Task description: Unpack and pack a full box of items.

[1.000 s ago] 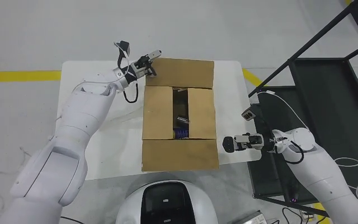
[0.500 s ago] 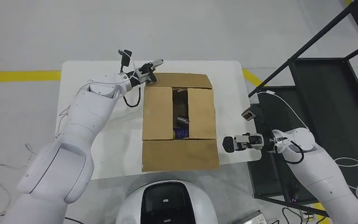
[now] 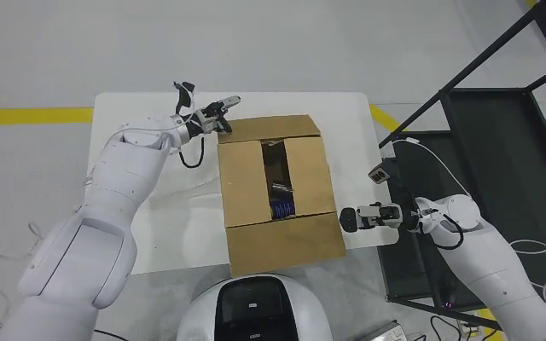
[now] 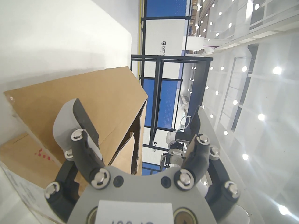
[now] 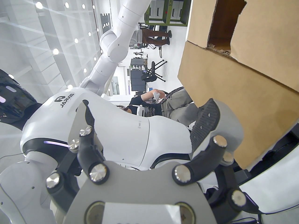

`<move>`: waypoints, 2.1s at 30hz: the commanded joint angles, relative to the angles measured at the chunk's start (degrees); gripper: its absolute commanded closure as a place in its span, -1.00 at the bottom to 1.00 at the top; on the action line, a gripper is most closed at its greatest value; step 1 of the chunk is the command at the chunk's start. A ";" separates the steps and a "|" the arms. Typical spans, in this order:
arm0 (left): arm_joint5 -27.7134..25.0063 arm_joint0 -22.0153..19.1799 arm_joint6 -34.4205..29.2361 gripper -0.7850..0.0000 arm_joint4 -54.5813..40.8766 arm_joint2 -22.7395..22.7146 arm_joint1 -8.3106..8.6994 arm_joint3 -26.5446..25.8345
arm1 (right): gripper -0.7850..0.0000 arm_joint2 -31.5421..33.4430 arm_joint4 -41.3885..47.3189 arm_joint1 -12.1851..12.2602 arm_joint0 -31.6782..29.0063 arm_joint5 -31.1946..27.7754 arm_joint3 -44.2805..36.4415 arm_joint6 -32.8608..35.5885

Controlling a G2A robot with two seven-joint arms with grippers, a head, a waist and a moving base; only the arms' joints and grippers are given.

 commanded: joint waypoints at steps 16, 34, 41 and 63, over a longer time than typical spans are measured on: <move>-6.53 6.19 -21.05 -1.00 -7.55 -9.86 8.31 -8.96 | -1.00 -3.01 -18.72 -0.50 4.48 11.04 -13.80 -13.15; 6.18 35.15 -33.76 -1.00 -8.31 -32.07 22.12 -53.57 | -1.00 -20.69 -31.61 -5.05 18.68 26.37 -13.32 -25.32; 6.18 35.15 -33.76 -1.00 -8.31 -32.07 22.12 -53.57 | -1.00 -20.69 -31.61 -5.05 18.68 26.37 -13.32 -25.32; 6.31 36.03 -32.85 -1.00 0.53 -30.18 23.35 -59.85 | -1.00 -31.33 -32.47 -9.60 27.45 30.16 -7.06 -27.87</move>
